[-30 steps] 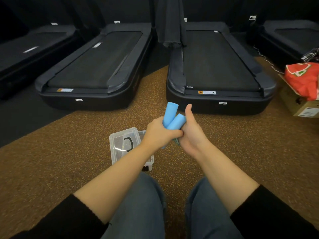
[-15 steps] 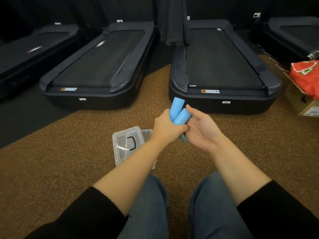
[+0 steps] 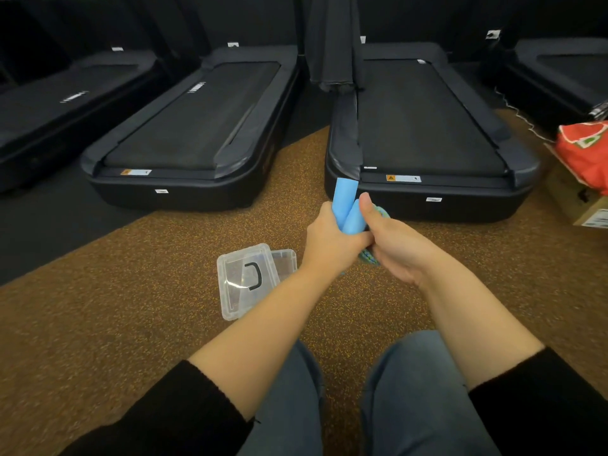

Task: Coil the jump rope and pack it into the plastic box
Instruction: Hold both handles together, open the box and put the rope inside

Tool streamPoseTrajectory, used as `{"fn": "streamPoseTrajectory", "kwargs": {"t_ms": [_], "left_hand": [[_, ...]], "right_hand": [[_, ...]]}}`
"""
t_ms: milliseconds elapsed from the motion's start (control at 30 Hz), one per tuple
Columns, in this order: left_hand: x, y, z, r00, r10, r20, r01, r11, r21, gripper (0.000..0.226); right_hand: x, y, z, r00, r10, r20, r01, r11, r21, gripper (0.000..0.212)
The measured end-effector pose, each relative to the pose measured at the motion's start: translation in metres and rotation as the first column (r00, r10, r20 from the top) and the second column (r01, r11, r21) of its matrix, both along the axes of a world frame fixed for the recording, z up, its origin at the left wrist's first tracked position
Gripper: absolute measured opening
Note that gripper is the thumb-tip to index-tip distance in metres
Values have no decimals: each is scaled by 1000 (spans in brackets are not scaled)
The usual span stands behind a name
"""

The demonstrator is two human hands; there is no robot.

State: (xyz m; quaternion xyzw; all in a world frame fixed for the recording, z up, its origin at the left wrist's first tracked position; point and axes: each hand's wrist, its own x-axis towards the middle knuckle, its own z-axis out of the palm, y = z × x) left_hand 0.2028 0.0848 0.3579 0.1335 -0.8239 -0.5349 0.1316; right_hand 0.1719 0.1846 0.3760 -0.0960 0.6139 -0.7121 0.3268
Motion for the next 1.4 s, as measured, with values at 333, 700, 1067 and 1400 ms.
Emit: {"fn": "streamPoseTrajectory", "kwargs": {"t_ms": [333,700,1067,1400], "left_hand": [[-5,2,3,997,-37,-73,29,994,-107,52],[11,-29,4,894,-440,-79,374,640,671,104],[20,-33,7,790,-613,-38,488,590,643,39],[21,-26,6,790,-612,-24,522,652,550,33]], "right_hand": [[4,-7,-1,991,-107,-75,101,992,-77,26],[5,5,-4,998,16,69,-3,981,-193,38],[11,4,-10,967,157,203,-89,948,-307,24],[8,14,-8,965,237,117,-198,942,-271,54]]}}
